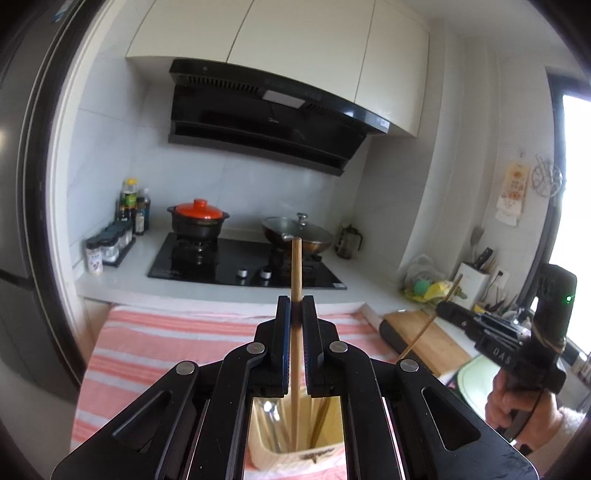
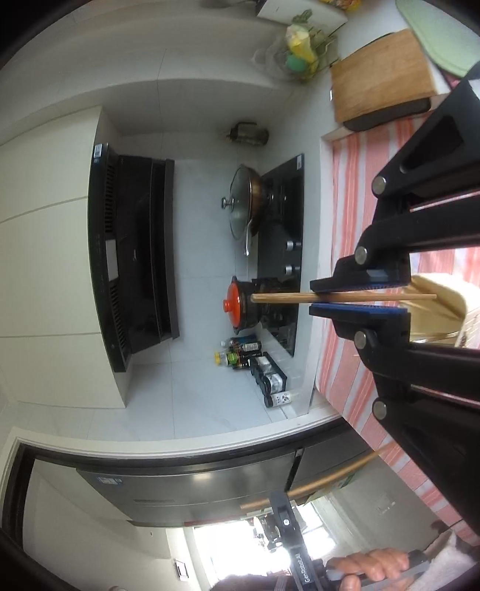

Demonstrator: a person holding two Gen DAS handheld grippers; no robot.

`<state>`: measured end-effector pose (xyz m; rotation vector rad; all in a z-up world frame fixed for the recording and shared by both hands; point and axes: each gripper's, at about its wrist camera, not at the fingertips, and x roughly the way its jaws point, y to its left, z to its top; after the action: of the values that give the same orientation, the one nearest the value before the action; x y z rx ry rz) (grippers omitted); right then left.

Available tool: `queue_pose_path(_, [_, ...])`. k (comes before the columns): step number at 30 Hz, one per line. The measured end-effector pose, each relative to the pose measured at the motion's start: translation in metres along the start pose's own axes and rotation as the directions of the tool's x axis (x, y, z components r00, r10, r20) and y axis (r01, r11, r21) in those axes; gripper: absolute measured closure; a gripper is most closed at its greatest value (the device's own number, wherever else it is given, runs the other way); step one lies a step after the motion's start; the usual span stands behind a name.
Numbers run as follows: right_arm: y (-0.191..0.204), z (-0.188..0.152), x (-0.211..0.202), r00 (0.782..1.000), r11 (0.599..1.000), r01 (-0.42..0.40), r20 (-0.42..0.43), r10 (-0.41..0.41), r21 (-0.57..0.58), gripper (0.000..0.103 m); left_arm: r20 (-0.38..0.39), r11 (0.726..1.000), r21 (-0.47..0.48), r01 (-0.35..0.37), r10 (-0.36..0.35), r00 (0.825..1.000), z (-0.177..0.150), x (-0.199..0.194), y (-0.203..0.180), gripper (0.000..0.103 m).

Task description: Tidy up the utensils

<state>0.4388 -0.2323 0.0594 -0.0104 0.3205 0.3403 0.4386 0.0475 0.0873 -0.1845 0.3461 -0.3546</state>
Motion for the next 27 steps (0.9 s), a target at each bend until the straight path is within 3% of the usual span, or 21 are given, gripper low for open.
queue_pose_path(3, [0.004,-0.007,0.029,0.999,1.000,-0.019,-0.038,0.019,-0.004,0.097,-0.021,1.000,0.008,-0.005,0.005,1.000,-0.007,0.028,-0.006,0.099])
queue_pose_path(8, [0.005,-0.029,0.080,0.975,0.999,-0.032,-0.218,0.036,0.022,0.097,-0.140,1.000,0.008,0.009,-0.007,0.990,-0.033,0.085,-0.012,0.099])
queue_pose_path(14, [-0.019,-0.064,0.150,0.901,0.989,-0.020,-0.427,0.083,0.149,0.097,-0.327,1.000,0.001,-0.002,0.002,0.945,-0.077,0.158,-0.011,0.099])
queue_pose_path(18, [-0.032,-0.083,0.178,0.878,0.978,0.009,-0.469,0.091,0.206,0.095,-0.394,1.000,0.010,-0.021,0.023,0.919,-0.096,0.186,-0.010,0.096])
queue_pose_path(20, [-0.035,-0.089,0.187,0.873,0.973,0.008,-0.476,0.105,0.229,0.093,-0.415,0.999,-0.006,-0.037,0.031,0.909,-0.099,0.186,-0.007,0.079])
queue_pose_path(22, [-0.038,-0.090,0.189,0.870,0.967,-0.005,-0.475,0.129,0.254,0.069,-0.394,0.999,-0.034,-0.042,0.025,0.919,-0.096,0.168,-0.003,0.041])
queue_pose_path(23, [-0.038,-0.088,0.184,0.881,0.966,-0.001,-0.456,0.124,0.260,0.056,-0.378,0.998,-0.031,-0.046,0.031,0.925,-0.094,0.159,-0.002,0.034])
queue_pose_path(27, [-0.033,-0.069,0.134,0.933,0.984,0.008,-0.354,0.057,0.179,0.053,-0.306,0.994,0.079,-0.071,0.092,0.948,-0.084,0.094,-0.008,0.011])
